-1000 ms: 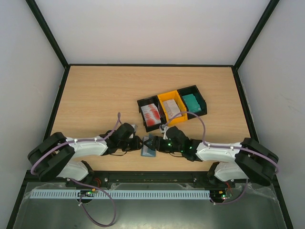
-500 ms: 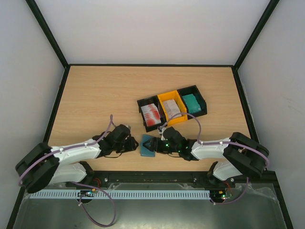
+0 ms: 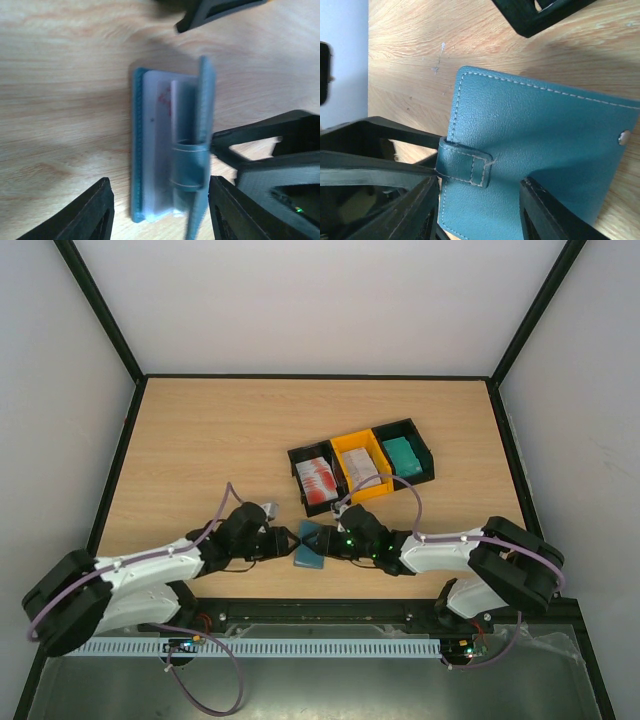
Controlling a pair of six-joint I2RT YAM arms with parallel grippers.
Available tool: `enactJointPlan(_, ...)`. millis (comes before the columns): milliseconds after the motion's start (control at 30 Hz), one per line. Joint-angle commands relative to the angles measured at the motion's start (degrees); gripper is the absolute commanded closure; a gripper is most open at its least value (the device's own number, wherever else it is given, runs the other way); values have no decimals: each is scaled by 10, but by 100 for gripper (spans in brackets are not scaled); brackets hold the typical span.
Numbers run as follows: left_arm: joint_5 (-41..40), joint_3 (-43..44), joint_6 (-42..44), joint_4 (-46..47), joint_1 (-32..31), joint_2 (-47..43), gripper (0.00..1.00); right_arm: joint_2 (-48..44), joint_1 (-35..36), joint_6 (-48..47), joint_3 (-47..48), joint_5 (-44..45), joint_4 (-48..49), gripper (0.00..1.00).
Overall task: Put the credit cards into the card holder
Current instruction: Close the card holder at the center of the board.
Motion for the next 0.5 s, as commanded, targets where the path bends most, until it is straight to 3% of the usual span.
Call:
enactJointPlan(0, 34, 6, 14, 37, 3, 61, 48, -9, 1, -2, 10, 26, -14, 57)
enactJointPlan(267, -10, 11, 16, -5, 7, 109, 71, -68, 1, -3, -3, 84, -69, 58)
enactJointPlan(467, -22, 8, 21, -27, 6, 144, 77, -86, 1, 3, -10, 122, -130, 47)
